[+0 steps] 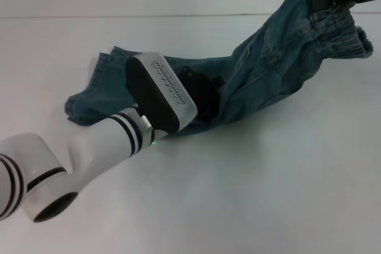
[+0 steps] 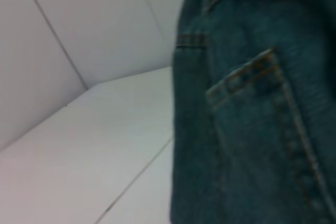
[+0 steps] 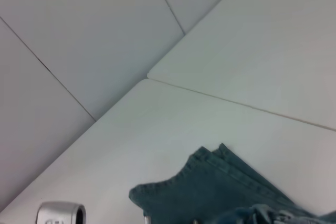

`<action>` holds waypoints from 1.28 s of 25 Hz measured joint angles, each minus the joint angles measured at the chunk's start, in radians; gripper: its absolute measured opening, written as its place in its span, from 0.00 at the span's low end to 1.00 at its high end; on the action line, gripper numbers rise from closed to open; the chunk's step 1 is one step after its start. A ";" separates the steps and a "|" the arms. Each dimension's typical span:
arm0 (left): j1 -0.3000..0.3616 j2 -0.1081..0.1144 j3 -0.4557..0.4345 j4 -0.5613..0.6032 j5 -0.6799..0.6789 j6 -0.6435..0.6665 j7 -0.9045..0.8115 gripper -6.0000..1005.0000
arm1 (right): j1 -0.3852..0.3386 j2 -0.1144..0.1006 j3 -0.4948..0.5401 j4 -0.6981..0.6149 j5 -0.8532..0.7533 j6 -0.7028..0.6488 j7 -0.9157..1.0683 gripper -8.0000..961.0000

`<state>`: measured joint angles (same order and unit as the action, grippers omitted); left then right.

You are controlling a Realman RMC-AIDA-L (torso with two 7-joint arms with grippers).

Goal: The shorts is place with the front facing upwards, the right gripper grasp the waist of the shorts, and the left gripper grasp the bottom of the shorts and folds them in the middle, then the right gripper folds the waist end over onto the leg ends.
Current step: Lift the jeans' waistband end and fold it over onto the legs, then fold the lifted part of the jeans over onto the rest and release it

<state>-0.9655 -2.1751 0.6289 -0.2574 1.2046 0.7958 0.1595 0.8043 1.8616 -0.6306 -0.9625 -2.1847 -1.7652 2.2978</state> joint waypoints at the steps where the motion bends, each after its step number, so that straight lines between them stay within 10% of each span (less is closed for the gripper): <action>1: -0.001 0.000 -0.027 -0.011 0.028 0.001 0.000 0.03 | 0.002 0.000 0.001 0.000 0.001 -0.001 0.000 0.11; 20: 0.052 0.000 -0.495 -0.188 0.562 -0.009 0.007 0.03 | 0.007 0.000 -0.001 -0.018 0.049 -0.060 0.009 0.11; 32: 0.241 0.002 -0.694 -0.147 0.633 0.082 0.005 0.03 | -0.013 -0.006 -0.003 -0.019 0.046 -0.062 -0.007 0.11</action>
<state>-0.7241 -2.1732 -0.0652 -0.4045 1.8372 0.8778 0.1645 0.7915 1.8561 -0.6337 -0.9811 -2.1390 -1.8273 2.2913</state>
